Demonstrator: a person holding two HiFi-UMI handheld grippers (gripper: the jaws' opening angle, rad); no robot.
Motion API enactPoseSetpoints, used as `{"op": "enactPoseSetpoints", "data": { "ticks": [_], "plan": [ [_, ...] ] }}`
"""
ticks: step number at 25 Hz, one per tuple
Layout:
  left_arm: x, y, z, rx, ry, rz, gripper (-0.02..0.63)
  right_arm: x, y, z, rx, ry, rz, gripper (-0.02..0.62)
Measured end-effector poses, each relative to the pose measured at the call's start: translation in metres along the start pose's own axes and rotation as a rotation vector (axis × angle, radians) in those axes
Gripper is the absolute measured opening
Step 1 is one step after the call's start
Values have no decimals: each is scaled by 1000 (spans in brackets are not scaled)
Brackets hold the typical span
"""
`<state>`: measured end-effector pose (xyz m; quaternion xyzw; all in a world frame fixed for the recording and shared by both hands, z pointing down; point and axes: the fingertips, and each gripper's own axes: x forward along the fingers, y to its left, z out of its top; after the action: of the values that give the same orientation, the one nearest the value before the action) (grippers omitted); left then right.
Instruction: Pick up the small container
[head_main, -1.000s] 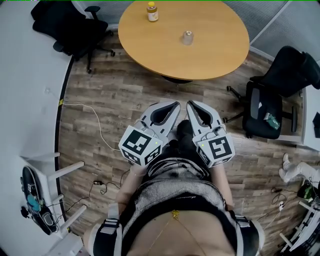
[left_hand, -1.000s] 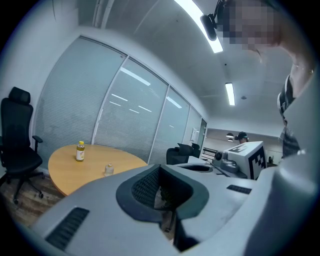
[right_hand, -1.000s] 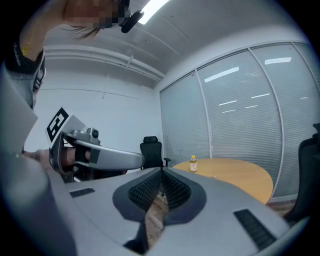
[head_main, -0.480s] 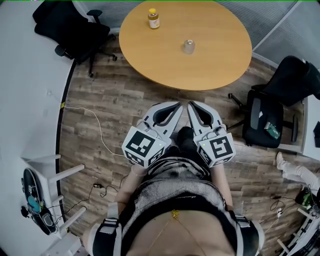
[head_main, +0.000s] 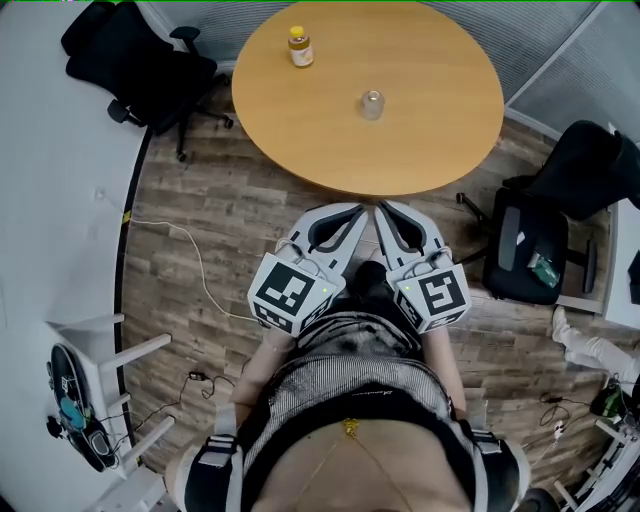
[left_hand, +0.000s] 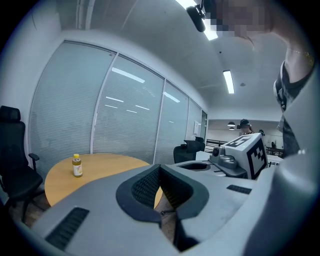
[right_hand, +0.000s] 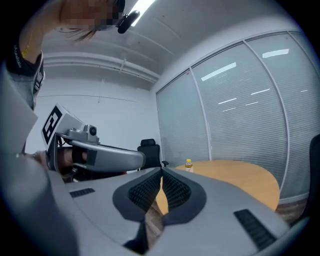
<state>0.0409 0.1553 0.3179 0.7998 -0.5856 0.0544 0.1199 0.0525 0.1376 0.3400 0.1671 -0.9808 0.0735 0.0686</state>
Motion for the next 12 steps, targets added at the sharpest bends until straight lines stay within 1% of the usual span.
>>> {"op": "enactPoseSetpoints", "data": {
  "ticks": [5,12],
  "plan": [
    [21,0,4,-33,5,-17,18,4,-22,0,12,4,-2,25],
    [47,1,11,-57,3,5,18,7,-48,6,-10,9,30,25]
  ]
}}
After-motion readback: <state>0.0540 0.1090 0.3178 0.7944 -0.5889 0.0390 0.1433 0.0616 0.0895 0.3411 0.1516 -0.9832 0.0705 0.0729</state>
